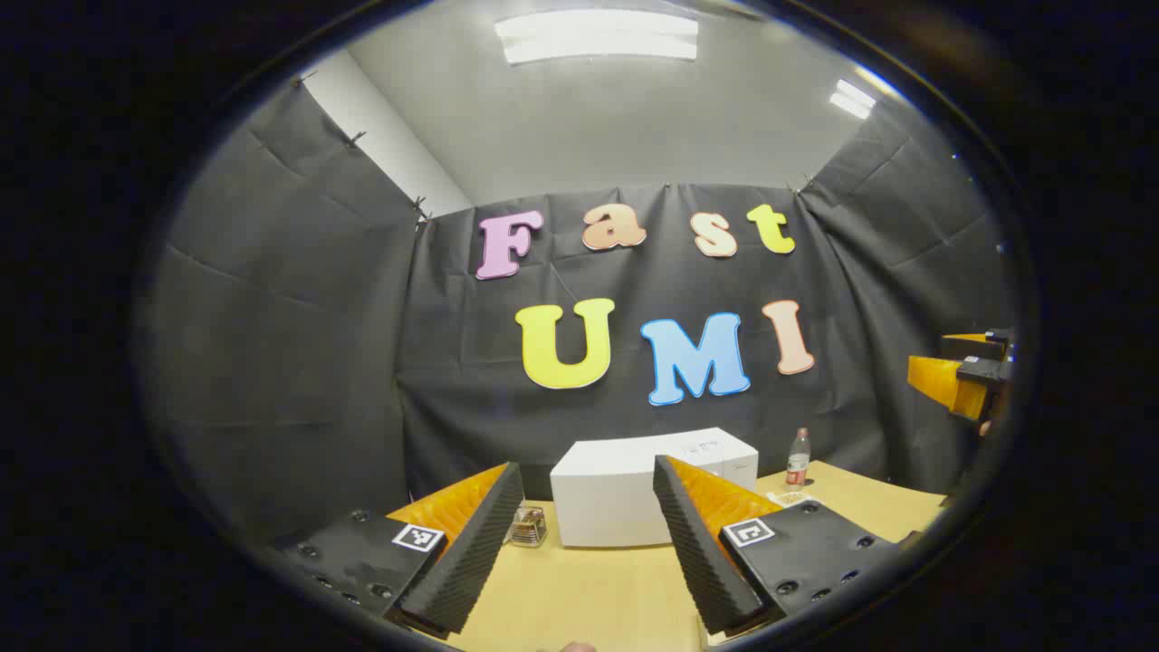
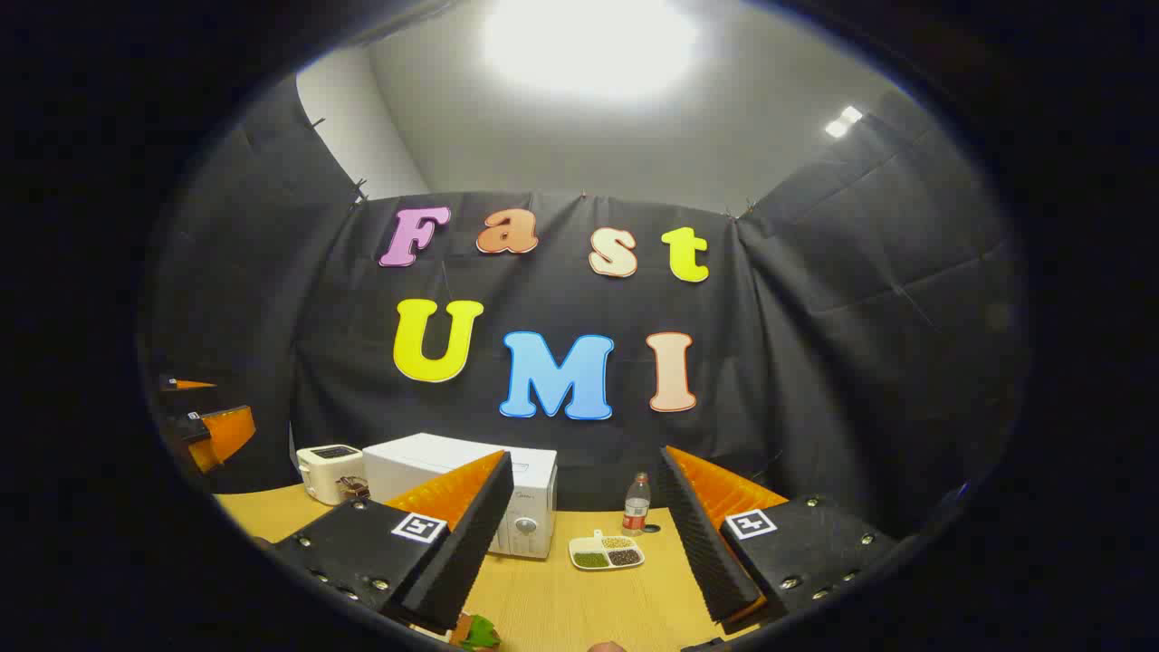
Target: Open the microwave oven with the left hand, put the food in, and close the microwave oven.
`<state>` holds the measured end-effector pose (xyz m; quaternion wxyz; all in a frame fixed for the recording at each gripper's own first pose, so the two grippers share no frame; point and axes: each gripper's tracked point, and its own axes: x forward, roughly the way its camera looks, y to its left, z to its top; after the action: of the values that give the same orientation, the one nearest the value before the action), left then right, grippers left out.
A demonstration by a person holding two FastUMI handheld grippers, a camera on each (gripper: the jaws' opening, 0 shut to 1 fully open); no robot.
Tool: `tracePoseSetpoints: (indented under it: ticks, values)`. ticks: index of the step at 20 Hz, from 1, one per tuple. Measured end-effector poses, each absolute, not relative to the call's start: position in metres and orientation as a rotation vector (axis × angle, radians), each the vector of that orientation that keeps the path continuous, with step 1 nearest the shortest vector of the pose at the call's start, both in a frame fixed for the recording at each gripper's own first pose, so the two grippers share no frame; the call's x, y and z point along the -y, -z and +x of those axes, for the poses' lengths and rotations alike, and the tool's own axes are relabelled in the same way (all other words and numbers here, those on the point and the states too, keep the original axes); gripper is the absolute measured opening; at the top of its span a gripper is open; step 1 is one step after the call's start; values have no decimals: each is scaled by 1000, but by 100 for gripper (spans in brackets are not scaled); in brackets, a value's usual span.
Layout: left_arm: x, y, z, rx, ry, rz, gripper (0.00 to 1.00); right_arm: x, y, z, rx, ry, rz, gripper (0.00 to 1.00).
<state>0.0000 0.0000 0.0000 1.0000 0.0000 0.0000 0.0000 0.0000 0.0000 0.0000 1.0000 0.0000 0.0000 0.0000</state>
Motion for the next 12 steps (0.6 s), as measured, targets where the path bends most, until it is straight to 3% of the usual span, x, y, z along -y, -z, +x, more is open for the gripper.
tracePoseSetpoints:
  ticks: [12]
  values:
    - [15,-5,-9,1,-7,21,99,10,5,-3,-14,-23,20,96]
